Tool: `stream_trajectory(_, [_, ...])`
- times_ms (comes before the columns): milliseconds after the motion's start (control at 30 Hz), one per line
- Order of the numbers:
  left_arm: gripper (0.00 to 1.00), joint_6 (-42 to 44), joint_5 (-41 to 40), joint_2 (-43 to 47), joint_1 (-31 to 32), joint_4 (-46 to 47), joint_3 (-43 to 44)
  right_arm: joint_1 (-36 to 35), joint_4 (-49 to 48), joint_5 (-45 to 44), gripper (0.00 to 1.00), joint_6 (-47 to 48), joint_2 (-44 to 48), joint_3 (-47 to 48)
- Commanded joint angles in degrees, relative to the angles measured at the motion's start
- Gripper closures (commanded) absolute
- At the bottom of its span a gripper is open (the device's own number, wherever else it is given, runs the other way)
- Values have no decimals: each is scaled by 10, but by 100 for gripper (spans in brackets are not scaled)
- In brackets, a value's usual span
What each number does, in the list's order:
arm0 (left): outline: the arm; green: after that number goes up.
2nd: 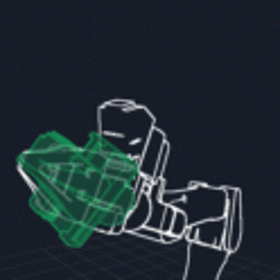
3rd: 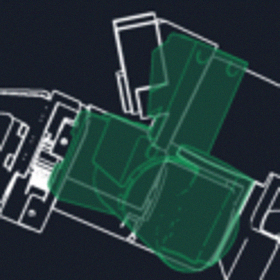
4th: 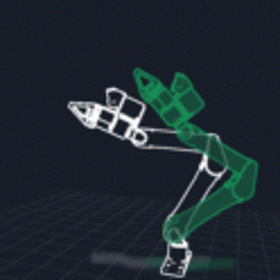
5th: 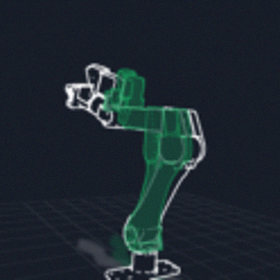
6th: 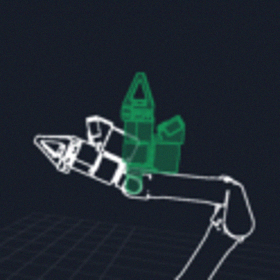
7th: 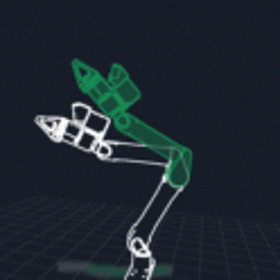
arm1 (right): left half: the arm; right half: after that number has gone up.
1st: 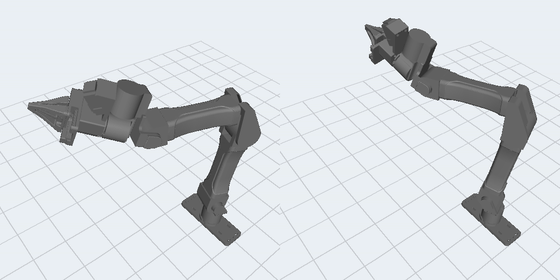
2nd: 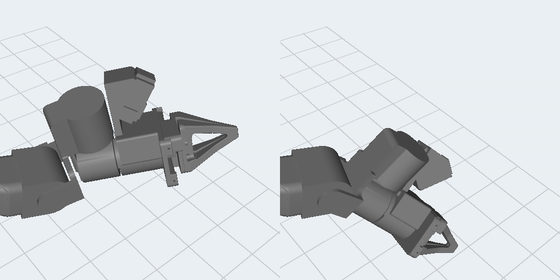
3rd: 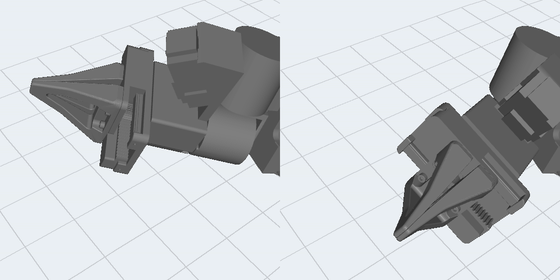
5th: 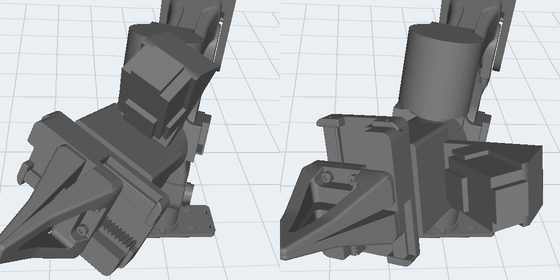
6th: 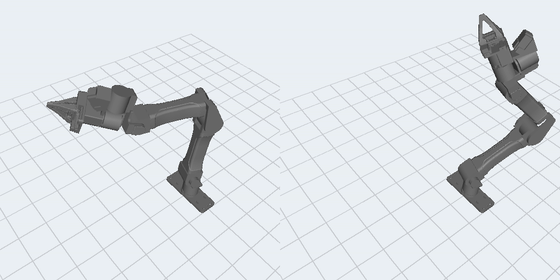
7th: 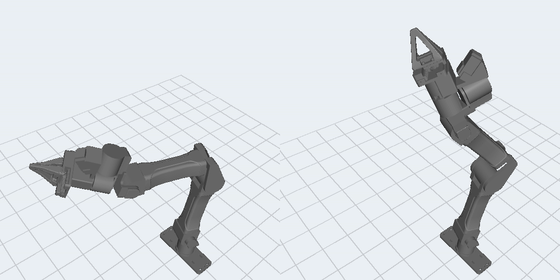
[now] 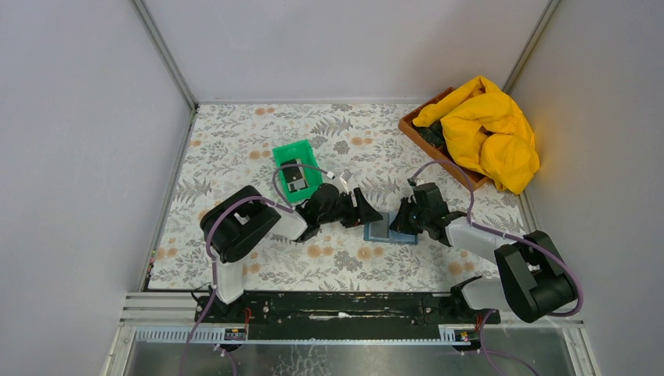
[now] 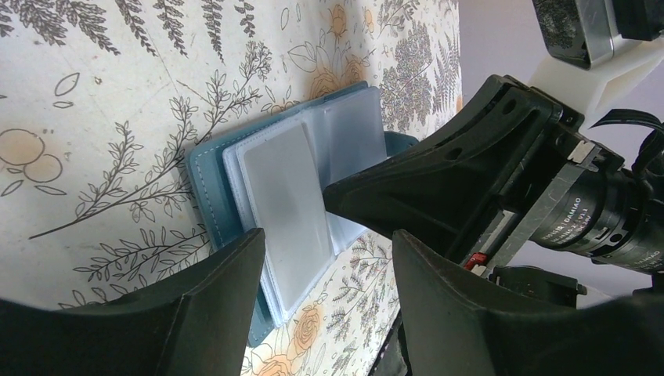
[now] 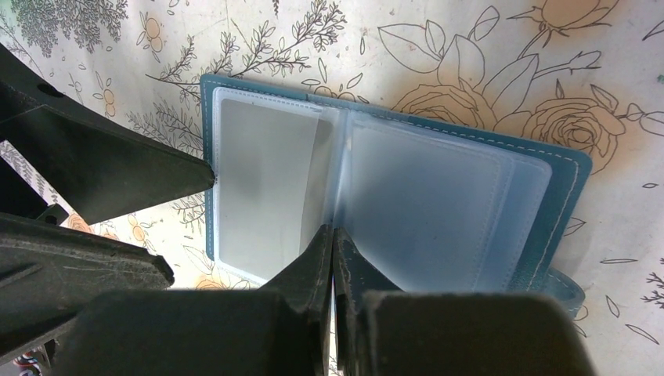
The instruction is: Take the credit cards out of the card holder
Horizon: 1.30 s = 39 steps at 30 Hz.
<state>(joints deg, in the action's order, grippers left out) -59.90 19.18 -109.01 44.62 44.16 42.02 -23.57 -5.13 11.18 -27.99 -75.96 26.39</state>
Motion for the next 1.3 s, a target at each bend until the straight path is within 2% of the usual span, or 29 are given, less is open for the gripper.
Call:
stream_trajectory(0, [32,4,3,7,4,22,10,2,1,-6,96,-1,4,-8])
stream_trajectory(567, [32,6,9,-19,24,24,32,3,-3,2,96,-3,4,-11])
stream_trajectory(1067, [32,-69,61,-35,26,137,39,2,-17,15,96,-7,-2,-20])
stream_trajectory(1267, [32,-80,77,-28,27,148,50,2,-23,16,96,-8,-6,-23])
